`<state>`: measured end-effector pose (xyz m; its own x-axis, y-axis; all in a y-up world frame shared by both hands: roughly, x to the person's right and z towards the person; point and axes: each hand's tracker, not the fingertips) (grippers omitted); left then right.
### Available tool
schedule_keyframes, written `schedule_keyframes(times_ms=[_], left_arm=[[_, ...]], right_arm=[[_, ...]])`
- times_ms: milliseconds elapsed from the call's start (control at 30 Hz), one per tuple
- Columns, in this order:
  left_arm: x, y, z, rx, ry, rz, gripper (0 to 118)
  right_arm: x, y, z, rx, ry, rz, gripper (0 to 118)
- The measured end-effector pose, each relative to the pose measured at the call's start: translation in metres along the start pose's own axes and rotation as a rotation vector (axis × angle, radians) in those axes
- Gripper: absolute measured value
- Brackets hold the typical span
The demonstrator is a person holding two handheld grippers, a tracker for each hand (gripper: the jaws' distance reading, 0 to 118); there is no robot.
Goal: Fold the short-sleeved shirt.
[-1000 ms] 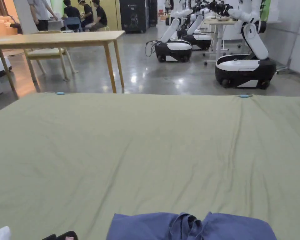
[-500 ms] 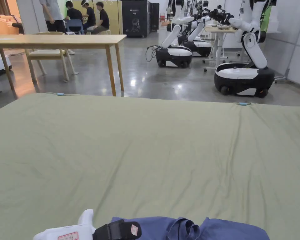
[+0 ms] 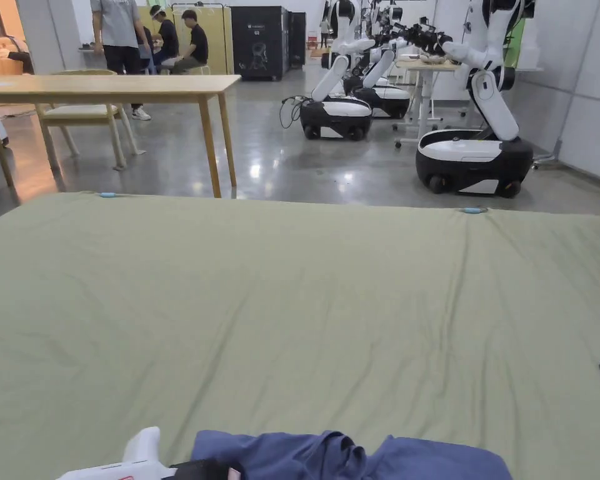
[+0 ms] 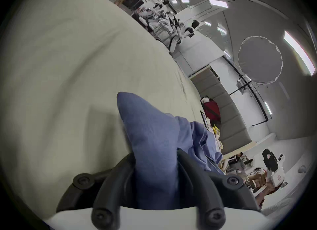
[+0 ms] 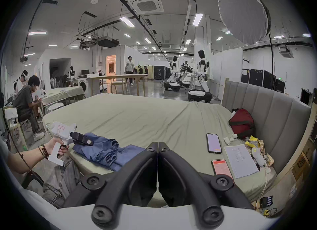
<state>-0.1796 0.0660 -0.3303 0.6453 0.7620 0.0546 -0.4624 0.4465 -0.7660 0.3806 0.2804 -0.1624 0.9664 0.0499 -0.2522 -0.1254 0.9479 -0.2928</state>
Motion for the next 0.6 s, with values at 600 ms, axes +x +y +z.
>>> schedule_keyframes(times_ms=[600], left_arm=[[0.114, 0.015, 0.051, 0.044, 0.029, -0.116, 17]], right_arm=[[0.005, -0.006, -0.011, -0.036, 0.015, -0.028, 1]])
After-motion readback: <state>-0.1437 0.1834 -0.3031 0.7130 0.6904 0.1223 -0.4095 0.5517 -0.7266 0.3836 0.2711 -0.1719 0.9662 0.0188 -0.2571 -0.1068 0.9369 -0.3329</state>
